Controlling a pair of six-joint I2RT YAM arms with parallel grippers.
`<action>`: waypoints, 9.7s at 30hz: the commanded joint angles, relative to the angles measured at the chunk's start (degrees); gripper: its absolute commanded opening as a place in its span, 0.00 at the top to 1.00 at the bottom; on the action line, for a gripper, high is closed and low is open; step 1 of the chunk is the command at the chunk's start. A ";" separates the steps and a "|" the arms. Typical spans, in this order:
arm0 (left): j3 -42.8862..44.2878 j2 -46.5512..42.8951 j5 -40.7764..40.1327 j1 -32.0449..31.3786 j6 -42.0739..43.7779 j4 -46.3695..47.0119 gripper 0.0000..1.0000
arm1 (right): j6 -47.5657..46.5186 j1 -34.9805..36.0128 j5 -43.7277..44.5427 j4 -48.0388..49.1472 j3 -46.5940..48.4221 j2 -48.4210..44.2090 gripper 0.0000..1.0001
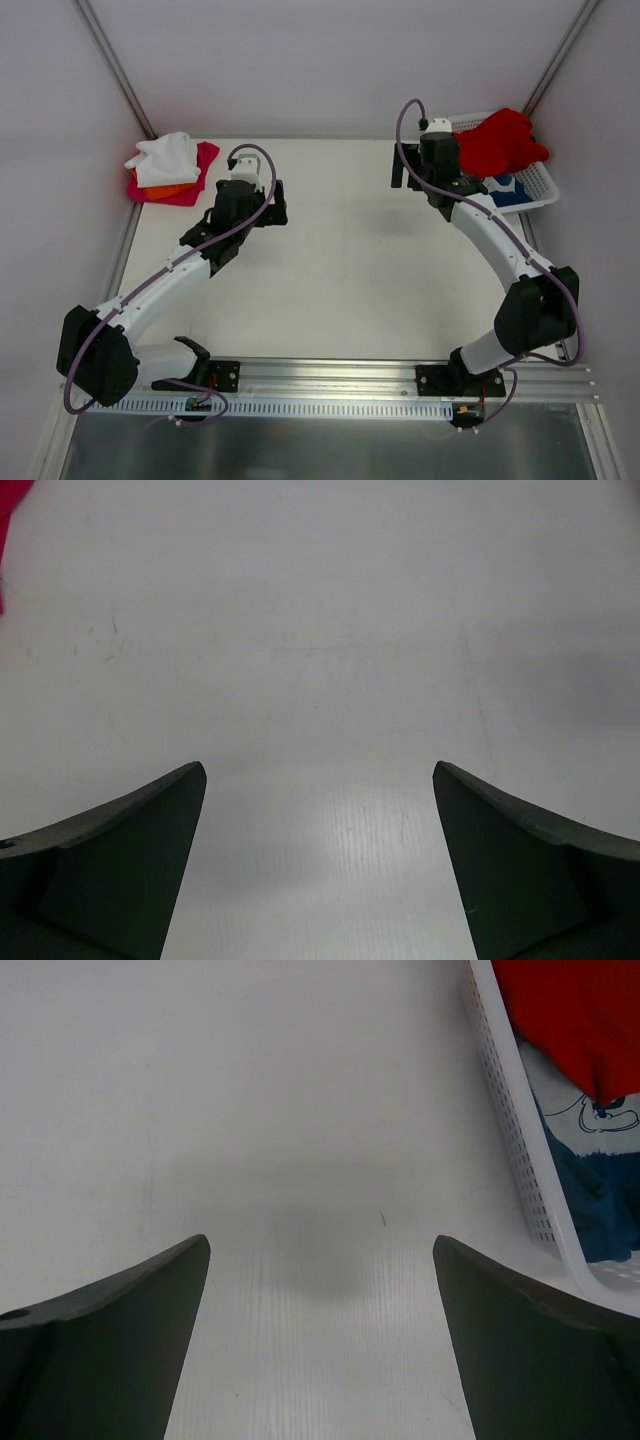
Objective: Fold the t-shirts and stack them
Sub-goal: Grab crumpled tshirt from bin with the right arm, then move the tshirt to the center of the board
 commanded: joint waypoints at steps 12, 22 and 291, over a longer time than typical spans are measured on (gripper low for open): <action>0.97 -0.83 0.73 0.76 -0.36 0.78 0.01 | -0.95 -6.82 1.66 -3.01 15.12 9.00 0.01; 0.35 -1.10 0.21 0.76 0.26 0.78 0.01 | 1.26 -17.63 -7.05 -9.51 38.06 28.77 0.02; 9.49 21.93 5.83 -1.26 -3.52 1.22 0.01 | 8.81 4.69 9.75 -0.02 -7.80 4.18 0.20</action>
